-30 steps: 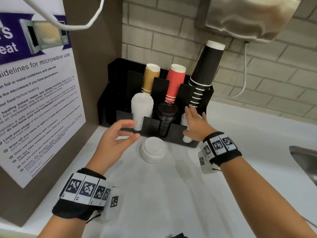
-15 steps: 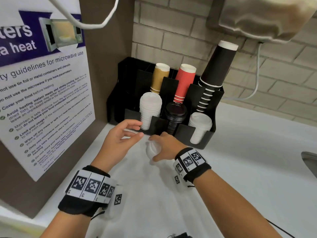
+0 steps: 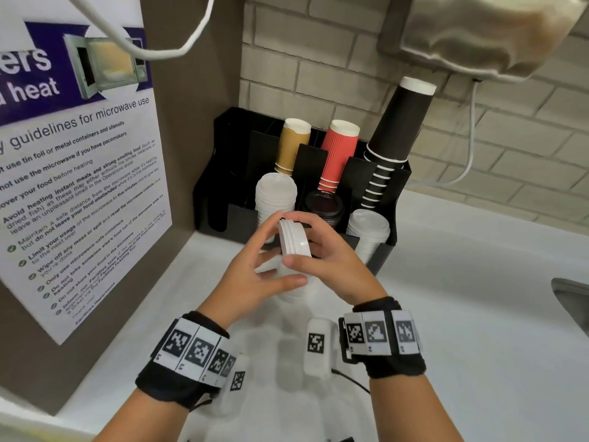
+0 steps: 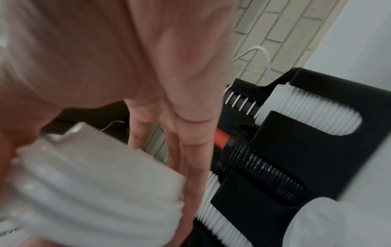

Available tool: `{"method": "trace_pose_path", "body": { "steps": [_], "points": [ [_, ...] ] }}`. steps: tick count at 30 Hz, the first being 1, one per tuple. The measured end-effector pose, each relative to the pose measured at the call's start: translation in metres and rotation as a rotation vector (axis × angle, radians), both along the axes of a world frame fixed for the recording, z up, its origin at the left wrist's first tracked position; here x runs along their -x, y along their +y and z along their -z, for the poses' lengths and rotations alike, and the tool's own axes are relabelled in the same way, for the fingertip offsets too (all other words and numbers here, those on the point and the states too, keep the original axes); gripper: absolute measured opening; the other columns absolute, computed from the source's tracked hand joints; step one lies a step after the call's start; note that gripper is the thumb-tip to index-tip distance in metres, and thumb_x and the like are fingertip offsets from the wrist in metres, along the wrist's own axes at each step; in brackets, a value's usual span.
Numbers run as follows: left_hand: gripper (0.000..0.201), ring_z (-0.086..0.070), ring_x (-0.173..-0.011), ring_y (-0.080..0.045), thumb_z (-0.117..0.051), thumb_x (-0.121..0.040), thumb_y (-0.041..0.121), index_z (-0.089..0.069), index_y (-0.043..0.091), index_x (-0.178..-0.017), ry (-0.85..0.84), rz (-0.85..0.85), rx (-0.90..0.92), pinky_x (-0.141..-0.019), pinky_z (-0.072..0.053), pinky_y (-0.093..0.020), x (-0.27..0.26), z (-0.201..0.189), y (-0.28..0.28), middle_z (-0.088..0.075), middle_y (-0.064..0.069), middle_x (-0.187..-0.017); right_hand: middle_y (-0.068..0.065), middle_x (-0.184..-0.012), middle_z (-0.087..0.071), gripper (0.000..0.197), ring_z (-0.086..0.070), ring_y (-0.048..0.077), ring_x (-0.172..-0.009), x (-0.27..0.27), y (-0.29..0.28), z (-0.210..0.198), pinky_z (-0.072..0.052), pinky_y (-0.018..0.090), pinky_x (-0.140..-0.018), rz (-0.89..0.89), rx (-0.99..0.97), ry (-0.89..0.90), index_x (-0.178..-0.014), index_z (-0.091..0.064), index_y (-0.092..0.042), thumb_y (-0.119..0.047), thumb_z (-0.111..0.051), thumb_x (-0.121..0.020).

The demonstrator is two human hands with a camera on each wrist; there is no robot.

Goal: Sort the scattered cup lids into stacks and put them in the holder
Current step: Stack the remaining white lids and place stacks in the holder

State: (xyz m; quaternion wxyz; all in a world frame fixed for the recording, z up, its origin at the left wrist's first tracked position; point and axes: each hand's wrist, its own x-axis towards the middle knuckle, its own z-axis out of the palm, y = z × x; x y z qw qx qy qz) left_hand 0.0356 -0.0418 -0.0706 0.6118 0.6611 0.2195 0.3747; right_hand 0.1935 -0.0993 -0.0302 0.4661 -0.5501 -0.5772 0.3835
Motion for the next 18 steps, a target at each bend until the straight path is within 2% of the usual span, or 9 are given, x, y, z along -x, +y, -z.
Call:
{"method": "trace_pose_path", "body": {
  "steps": [2,4,9,14,18],
  "points": [
    [0.094,-0.056,-0.122,-0.012,-0.083,-0.061,0.024,-0.039,0.042,-0.142,-0.029,0.014,-0.014,-0.085,-0.055,-0.028,-0.001,-0.002,0.0,-0.048,0.005,-0.14,0.002,-0.124,-0.062,0.063,-0.061,0.018,-0.114,0.0,-0.006,0.001,-0.049,0.039,-0.1,-0.004,0.0,0.063,-0.132,-0.051,-0.033,-0.025,-0.076,-0.075],
    [0.092,-0.058,-0.117,-0.014,-0.085,-0.059,0.024,-0.042,0.042,-0.139,-0.034,0.033,-0.01,-0.081,-0.057,-0.029,0.0,-0.003,0.0,-0.05,0.007,-0.135,0.003,-0.125,-0.062,0.067,-0.06,0.021,-0.116,-0.004,-0.012,0.002,-0.048,0.044,-0.101,0.003,0.018,0.104,-0.135,-0.05,-0.033,-0.031,-0.075,-0.073],
    [0.096,-0.06,-0.113,-0.009,-0.087,-0.052,0.028,-0.043,0.046,-0.135,-0.012,0.04,-0.016,-0.082,-0.058,-0.033,-0.003,-0.003,-0.002,-0.052,0.014,-0.131,0.002,-0.122,-0.065,0.065,-0.063,0.024,-0.112,-0.009,-0.019,0.005,-0.05,0.057,-0.095,0.045,0.034,0.104,-0.132,-0.05,-0.039,-0.037,-0.076,-0.072],
    [0.101,-0.058,-0.119,-0.009,-0.089,-0.05,0.031,-0.042,0.052,-0.137,0.005,0.088,-0.01,-0.083,-0.058,-0.032,-0.004,-0.004,0.0,-0.049,0.015,-0.138,-0.001,-0.122,-0.065,0.065,-0.063,0.02,-0.112,-0.01,-0.022,0.005,-0.052,0.051,-0.094,0.081,0.015,0.098,-0.131,-0.054,-0.038,-0.033,-0.077,-0.071],
    [0.102,-0.057,-0.119,-0.004,-0.09,-0.049,0.034,-0.041,0.055,-0.135,-0.006,0.089,-0.022,-0.082,-0.057,-0.028,-0.008,-0.003,0.0,-0.05,0.024,-0.133,-0.005,-0.121,-0.065,0.065,-0.062,0.016,-0.114,-0.008,-0.022,0.004,-0.05,0.044,-0.1,0.096,-0.018,0.051,-0.13,-0.055,-0.035,-0.023,-0.081,-0.072]
  ]
}}
